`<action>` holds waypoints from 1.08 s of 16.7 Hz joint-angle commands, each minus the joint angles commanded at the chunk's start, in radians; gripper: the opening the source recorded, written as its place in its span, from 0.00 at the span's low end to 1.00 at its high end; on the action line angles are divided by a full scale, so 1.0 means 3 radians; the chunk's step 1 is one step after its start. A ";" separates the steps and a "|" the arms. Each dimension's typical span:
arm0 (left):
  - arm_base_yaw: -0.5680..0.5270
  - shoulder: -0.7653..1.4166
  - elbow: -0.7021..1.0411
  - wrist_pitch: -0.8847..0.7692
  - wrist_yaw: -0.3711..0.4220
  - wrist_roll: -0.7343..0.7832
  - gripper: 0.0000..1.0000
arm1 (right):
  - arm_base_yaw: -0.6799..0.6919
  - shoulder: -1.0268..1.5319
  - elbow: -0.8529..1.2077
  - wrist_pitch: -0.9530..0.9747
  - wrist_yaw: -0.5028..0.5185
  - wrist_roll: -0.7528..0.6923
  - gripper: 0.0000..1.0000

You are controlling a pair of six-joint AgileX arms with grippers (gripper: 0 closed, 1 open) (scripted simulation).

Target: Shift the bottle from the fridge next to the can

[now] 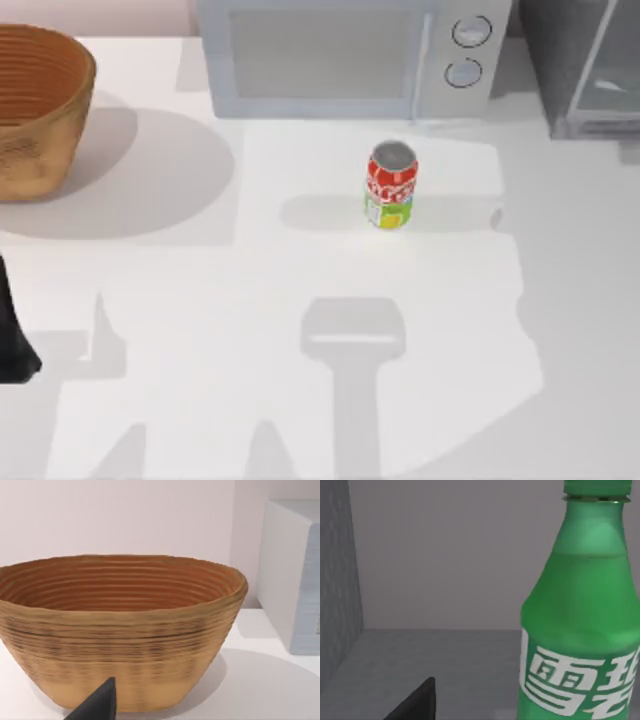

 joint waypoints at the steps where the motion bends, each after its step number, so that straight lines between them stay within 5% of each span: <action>1: 0.0000 0.0000 0.0000 0.0000 0.0000 0.0000 1.00 | -0.0020 0.0107 0.0031 0.0018 -0.0029 0.0001 1.00; 10: 0.0000 0.0000 0.0000 0.0000 0.0000 0.0000 1.00 | -0.0021 0.0237 0.0102 -0.0006 -0.0046 0.0001 1.00; 18: 0.0000 0.0000 0.0000 0.0000 0.0000 0.0000 1.00 | 0.0064 0.0656 0.0927 -0.0400 0.0052 -0.0002 1.00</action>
